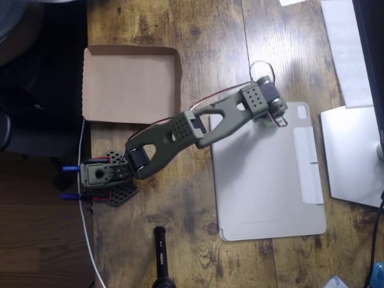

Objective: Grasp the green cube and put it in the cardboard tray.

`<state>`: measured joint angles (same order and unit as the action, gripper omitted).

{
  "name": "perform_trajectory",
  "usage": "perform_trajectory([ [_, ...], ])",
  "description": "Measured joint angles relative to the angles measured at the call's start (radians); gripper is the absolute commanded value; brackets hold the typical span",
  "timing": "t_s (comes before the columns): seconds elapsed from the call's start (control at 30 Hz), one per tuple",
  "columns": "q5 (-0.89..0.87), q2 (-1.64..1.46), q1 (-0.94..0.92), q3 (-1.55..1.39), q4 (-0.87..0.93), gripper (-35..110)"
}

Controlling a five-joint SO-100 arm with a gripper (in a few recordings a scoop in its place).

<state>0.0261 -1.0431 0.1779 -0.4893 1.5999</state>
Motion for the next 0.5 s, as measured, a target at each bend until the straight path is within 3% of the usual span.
perform_trajectory([
  [0.13,-0.003,-0.072,0.026,-0.037,0.048,23],
  [0.33,0.0,-0.104,0.012,-0.199,-0.018,32],
  [0.5,0.031,-0.192,-0.018,-0.489,-0.295,34],
])
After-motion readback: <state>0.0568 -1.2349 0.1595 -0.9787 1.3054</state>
